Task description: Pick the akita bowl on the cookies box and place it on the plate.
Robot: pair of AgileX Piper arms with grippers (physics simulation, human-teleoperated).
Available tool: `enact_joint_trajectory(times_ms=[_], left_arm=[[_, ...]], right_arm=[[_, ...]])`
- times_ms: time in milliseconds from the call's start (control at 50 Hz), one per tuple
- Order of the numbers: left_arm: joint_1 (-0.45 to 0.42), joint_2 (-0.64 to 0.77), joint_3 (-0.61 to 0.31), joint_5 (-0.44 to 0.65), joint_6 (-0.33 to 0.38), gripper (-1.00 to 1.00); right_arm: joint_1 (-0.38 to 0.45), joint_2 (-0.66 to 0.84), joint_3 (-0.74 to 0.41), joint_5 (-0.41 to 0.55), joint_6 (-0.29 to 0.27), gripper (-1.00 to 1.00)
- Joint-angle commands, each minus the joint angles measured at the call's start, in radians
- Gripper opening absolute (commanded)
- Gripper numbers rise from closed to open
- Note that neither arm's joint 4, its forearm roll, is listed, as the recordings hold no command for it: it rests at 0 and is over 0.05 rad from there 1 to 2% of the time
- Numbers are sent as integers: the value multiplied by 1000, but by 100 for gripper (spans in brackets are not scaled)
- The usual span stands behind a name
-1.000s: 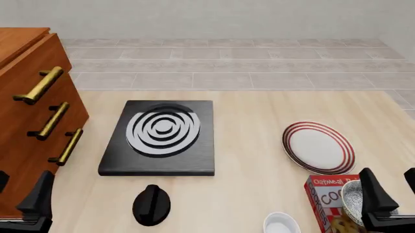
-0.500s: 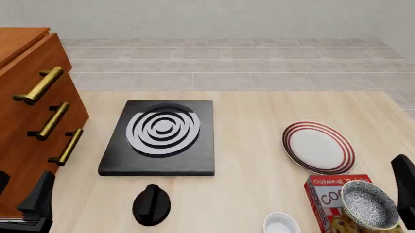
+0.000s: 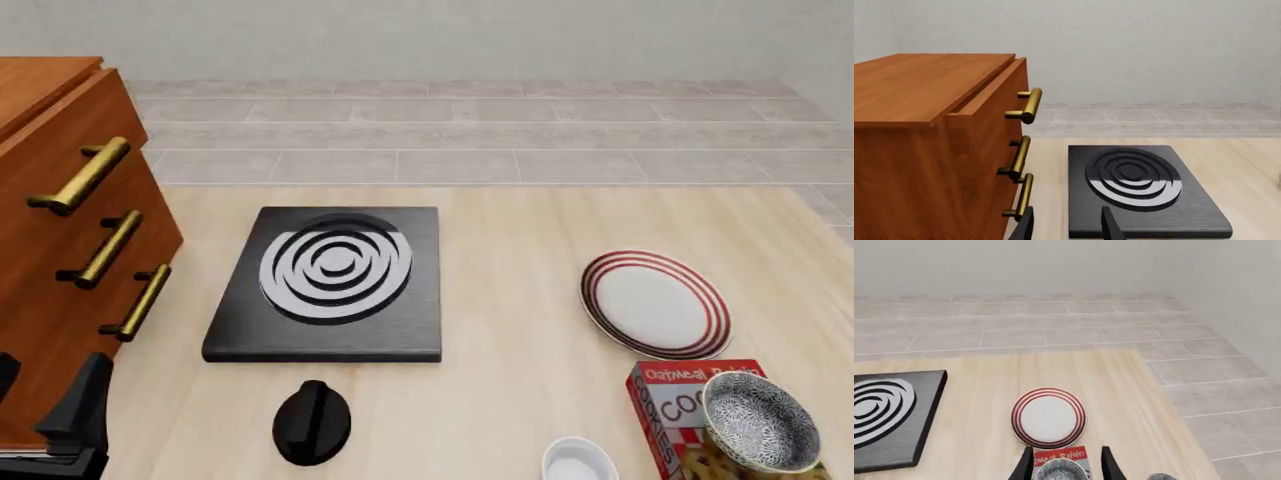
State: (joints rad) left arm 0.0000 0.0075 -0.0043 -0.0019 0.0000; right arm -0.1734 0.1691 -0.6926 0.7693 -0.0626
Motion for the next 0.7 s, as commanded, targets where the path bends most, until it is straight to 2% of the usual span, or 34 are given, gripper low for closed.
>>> enact_joint_trajectory(times_ms=[20,100,180,200,240,360,580,700], left_arm=[[0,0,0,0,0,100],[0,0,0,0,0,100],[0,0,0,0,0,100],[0,0,0,0,0,100],[0,0,0,0,0,100],[0,0,0,0,0,100],[0,0,0,0,0,100],[0,0,0,0,0,100]], right_arm=[[-127,74,-57,123,-115,100],[-104,69,-87,157,-128,100],[-118,79,-100,171,-117,100],[-116,78,-93,178,-138,100],[-119,89,-84,184,-138,100],[-125,117,-81,201,-111,100],[-153,129,-10,156,-56,100],[-152,119,41,131,-62,100]])
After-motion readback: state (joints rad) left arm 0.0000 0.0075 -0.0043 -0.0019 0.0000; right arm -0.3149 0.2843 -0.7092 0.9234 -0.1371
